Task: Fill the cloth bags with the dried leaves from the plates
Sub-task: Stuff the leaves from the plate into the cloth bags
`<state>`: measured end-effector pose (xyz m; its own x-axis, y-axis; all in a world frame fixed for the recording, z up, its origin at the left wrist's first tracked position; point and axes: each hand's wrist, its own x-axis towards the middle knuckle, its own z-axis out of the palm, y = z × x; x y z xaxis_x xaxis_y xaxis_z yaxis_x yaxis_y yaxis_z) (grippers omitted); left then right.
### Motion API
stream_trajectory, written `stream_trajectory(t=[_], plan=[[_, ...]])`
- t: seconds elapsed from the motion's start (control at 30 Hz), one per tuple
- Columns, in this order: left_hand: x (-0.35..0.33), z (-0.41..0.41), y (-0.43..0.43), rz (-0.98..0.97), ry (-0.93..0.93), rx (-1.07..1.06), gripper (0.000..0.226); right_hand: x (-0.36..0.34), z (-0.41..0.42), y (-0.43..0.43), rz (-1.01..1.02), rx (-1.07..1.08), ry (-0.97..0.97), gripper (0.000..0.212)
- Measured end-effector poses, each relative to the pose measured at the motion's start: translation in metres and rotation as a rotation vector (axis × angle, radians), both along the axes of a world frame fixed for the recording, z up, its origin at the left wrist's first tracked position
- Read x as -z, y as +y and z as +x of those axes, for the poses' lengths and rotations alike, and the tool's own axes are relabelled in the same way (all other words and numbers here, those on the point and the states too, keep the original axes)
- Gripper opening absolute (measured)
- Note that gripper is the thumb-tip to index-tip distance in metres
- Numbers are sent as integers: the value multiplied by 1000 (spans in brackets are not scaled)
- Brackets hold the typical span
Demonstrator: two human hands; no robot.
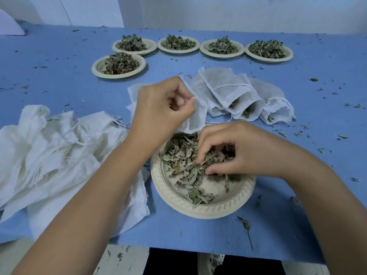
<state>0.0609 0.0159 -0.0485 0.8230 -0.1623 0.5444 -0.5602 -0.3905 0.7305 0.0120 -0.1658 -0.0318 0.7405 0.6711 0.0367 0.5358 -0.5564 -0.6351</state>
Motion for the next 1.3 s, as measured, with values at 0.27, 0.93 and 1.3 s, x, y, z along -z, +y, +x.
stream_trajectory(t=[0.27, 0.93, 1.3], plan=[[-6, -2, -1, -188, 235, 5, 20, -6, 3, -14, 274, 45, 154, 20], [-7, -11, -5, -316, 233, 139, 16, 17, 4, 15, 348, 389, -654, 18], [-8, -10, -4, -332, 266, 160, 15, 13, 1, 14, 2, 205, -725, 39]])
